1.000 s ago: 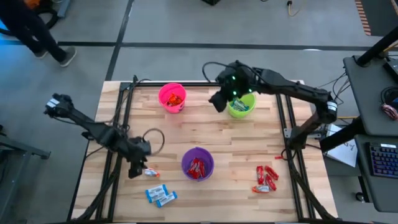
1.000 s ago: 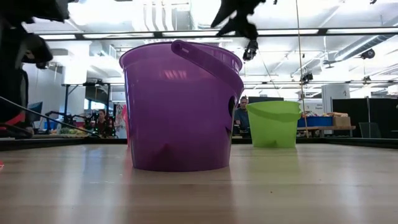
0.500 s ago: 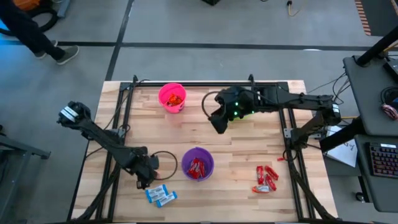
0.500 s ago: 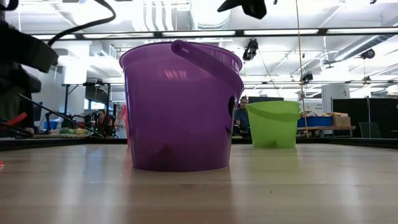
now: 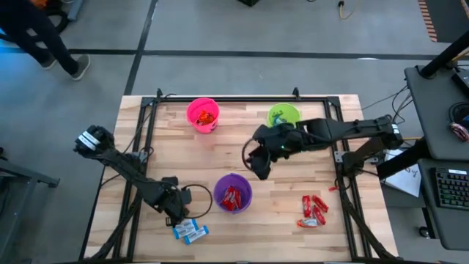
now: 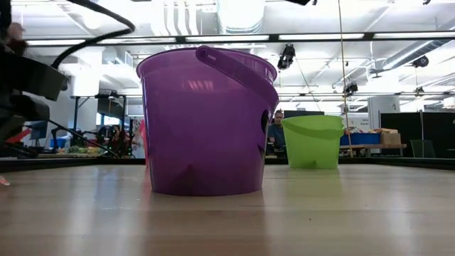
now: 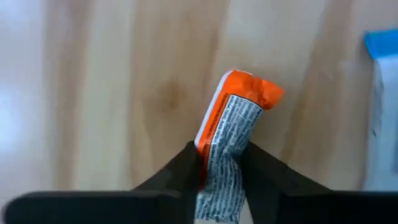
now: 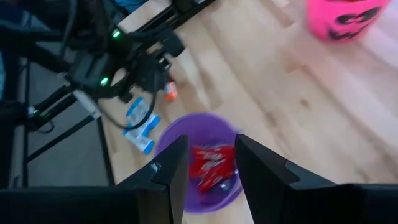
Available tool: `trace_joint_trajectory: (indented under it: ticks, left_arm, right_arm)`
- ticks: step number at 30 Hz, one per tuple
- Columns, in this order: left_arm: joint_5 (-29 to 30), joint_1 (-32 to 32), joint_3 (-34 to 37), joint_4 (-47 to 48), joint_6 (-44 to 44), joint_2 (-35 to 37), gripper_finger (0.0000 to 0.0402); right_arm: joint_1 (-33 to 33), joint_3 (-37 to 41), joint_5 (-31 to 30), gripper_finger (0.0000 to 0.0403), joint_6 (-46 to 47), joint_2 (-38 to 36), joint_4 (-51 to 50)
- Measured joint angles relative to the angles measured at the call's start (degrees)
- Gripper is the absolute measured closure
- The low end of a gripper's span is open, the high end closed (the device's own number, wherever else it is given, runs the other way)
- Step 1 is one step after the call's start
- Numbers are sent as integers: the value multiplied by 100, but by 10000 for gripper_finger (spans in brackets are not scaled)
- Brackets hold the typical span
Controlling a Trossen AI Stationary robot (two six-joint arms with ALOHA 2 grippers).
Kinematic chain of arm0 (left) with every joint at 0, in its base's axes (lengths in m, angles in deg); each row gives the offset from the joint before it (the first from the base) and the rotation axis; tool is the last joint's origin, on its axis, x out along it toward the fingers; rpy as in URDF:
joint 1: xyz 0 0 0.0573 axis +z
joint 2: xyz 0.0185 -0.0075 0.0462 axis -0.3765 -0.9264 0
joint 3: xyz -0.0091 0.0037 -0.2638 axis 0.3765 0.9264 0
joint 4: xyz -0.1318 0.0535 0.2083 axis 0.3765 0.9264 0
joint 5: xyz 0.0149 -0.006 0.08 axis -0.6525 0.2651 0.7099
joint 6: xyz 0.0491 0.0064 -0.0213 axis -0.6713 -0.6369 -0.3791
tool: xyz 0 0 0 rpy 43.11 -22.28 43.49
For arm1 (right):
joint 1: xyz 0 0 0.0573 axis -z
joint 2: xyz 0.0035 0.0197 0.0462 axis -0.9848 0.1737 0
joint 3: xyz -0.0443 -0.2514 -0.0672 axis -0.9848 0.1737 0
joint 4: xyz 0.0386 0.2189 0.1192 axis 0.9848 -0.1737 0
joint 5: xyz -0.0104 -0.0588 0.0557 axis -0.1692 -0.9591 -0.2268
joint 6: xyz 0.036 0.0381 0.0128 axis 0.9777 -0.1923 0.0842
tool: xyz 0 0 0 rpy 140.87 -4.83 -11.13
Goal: Sort candy
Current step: Put the orange chocolate into the pink bucket
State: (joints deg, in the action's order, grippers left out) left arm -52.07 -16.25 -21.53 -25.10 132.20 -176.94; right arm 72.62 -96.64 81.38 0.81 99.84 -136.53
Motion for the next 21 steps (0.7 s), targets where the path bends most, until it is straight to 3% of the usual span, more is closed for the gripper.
trace_joint_trajectory:
  ticks: [5, 12, 21]
  left_arm:
    - [256, -22, 15, 15, 58, 180, 387]
    - [531, -22, -154, 81, 391, 948, 393]
    - [2922, 407, -796, 211, -155, 2519, 395]
  right_arm:
    - [-386, 0, -185, 280, 202, -3, 2]
    - [-674, 0, -638, 280, 178, -1, -10]
    - [-313, 0, -1292, 280, -645, -8, 18]
